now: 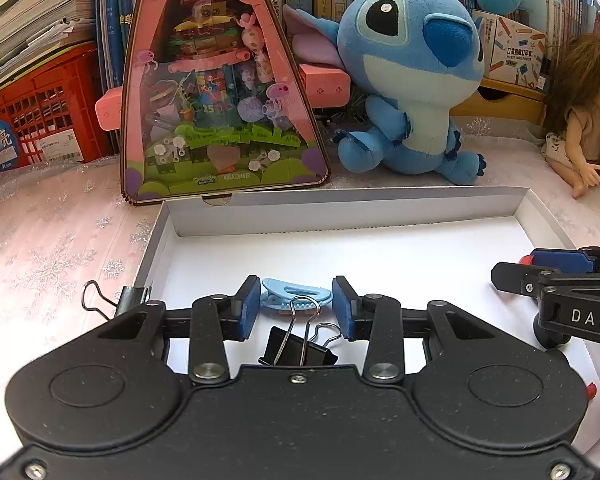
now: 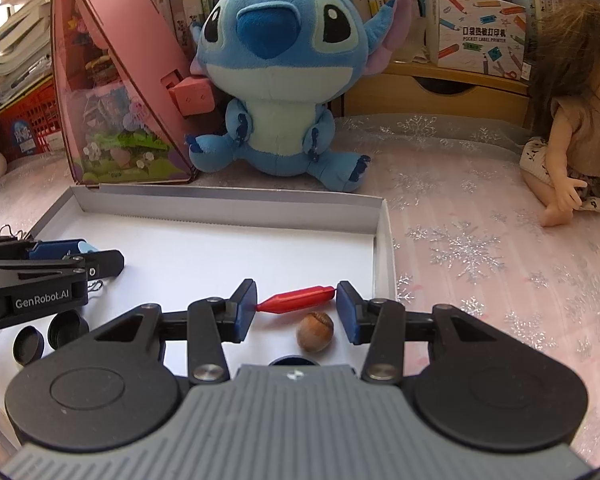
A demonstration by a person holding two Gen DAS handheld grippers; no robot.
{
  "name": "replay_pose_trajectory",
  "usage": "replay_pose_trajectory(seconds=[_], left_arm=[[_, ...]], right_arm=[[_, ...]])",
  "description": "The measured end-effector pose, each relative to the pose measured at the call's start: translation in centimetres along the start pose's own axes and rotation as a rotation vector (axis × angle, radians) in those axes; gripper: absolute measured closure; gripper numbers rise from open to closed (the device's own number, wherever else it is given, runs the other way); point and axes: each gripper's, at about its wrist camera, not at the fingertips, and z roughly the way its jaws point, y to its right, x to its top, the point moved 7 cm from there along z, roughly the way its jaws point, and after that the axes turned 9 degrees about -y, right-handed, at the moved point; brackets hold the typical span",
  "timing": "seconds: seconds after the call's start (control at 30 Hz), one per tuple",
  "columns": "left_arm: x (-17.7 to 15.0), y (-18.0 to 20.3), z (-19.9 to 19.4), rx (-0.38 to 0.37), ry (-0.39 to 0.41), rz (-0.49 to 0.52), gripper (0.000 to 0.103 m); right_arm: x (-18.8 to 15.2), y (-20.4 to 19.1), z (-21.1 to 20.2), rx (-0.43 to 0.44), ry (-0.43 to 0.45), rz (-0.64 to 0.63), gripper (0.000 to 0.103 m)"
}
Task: Organize rigid objects
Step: 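Open the right gripper to drop the marker while the left gripper drops the hair clip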
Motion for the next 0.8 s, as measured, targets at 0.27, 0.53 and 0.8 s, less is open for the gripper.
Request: replay_pose_trajectory(seconds=[0.27,0.53,0.8], left_arm=[[0.02,-0.03,0.01,0.001,0.001,0.000,0.066],[0.01,0.00,0.08,-0.004,0.003,-0.004,0.065],[0.00,0.16,0.07,-0.009,0.005,0.008,0.060]], right_arm=[[0.02,-0.04,0.04,-0.002,-0.002,-0.003,0.050],[0.03,-0.04,0.03,0.001,0.001,0.002,0.043],[-0.02,-0.01,-0.07,0.009,0.007,0.004,0.039]])
